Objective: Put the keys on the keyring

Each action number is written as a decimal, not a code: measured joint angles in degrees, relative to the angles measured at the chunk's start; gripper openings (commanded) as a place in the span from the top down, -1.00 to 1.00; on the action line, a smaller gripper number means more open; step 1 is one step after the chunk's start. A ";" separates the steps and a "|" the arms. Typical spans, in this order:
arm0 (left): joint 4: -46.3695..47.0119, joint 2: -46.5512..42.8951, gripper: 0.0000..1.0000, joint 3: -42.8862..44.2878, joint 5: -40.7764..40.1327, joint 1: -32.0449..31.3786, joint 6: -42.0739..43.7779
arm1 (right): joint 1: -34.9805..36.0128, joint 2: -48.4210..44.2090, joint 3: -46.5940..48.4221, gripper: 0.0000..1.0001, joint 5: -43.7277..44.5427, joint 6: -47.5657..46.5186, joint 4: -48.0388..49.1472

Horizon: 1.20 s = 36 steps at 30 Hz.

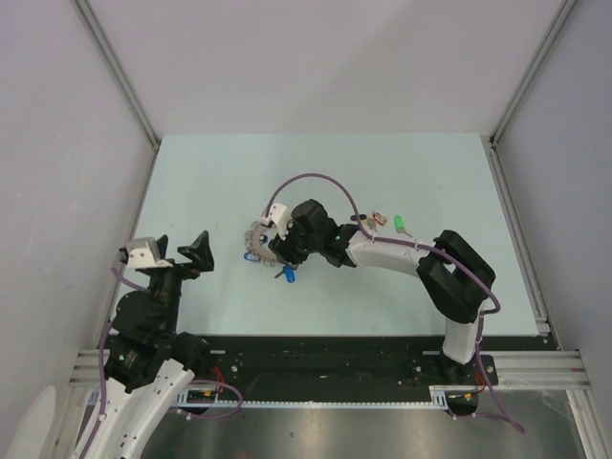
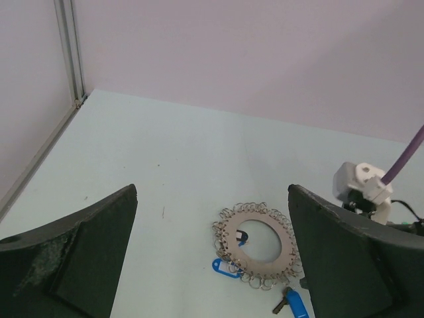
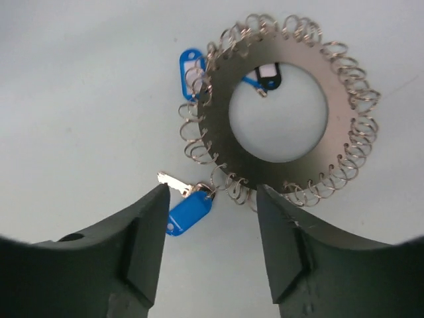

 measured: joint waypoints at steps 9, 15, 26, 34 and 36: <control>-2.38 0.07 -1.00 0.24 -0.42 0.02 0.00 | -7.32 -8.92 -0.09 -0.99 0.33 9.86 1.44; -3.15 0.28 -1.00 1.07 -0.37 0.04 -0.02 | -17.92 -16.65 -0.35 -0.99 1.86 16.63 0.35; -3.41 -0.85 -1.00 1.90 -0.68 0.07 -2.08 | -39.63 -41.18 -8.33 -0.99 13.60 26.75 -10.78; -3.39 -4.87 -1.00 1.90 -2.51 0.11 -2.03 | -41.31 -66.38 -16.20 -0.99 24.74 25.07 -15.23; -3.37 -5.62 -1.00 1.90 -3.02 0.13 -2.03 | -41.31 -73.07 -18.82 -1.00 26.80 24.57 -15.37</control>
